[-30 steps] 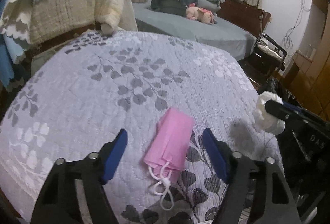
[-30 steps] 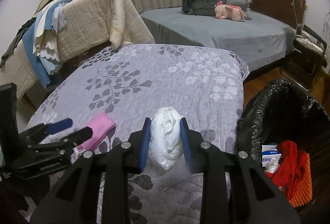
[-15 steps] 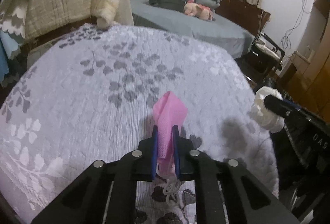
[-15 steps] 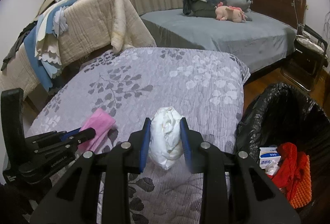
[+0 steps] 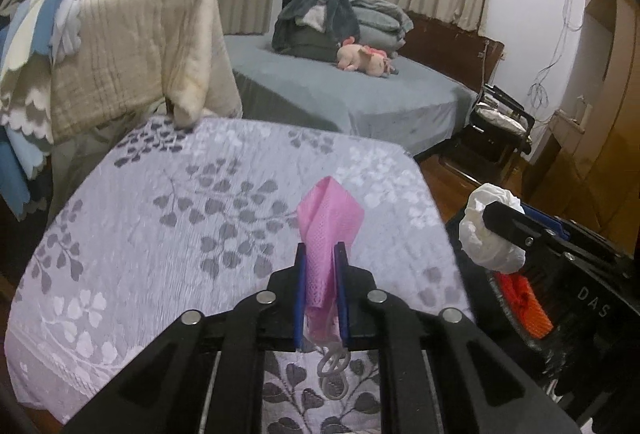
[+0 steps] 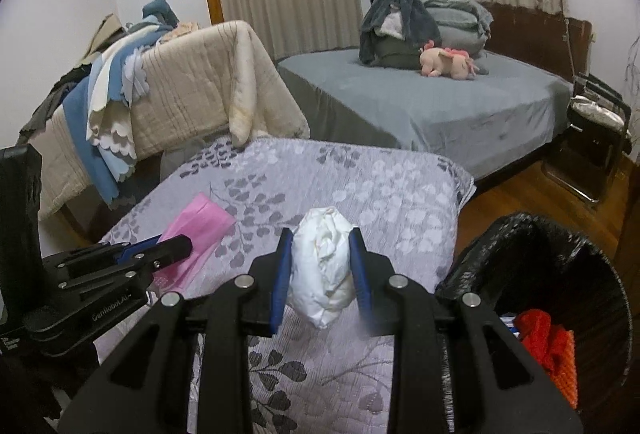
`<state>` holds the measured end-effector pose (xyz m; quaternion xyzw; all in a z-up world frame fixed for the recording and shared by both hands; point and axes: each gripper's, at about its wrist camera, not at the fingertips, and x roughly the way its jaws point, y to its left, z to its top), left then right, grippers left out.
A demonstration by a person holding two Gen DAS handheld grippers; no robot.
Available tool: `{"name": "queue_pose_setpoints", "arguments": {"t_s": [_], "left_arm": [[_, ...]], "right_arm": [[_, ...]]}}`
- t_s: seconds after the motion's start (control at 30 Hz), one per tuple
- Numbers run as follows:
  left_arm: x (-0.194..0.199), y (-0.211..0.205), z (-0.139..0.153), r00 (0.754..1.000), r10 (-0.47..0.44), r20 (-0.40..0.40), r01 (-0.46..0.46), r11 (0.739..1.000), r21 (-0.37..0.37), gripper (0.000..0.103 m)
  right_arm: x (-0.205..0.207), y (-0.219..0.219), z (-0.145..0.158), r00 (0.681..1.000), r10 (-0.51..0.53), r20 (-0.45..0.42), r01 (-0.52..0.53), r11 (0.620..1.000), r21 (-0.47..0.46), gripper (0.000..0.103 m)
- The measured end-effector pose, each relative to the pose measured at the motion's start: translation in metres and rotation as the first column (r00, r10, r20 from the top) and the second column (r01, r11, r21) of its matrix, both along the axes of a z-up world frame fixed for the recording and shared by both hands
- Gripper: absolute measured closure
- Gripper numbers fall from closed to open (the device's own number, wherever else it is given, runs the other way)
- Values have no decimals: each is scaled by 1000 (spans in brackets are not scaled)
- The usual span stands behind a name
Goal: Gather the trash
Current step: 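Carry the pink mask and white tissue over the black bin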
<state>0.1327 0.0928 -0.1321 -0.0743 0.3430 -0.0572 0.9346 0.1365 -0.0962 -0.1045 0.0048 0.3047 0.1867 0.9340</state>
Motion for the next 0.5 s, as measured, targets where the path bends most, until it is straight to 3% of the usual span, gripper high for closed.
{"name": "queue_pose_setpoints", "arguments": {"t_s": [0.5], "left_arm": [[-14, -37, 42, 997, -38, 70, 37, 999, 10, 90]], "right_arm": [[-24, -38, 39, 996, -45, 73, 44, 999, 9, 75]]}}
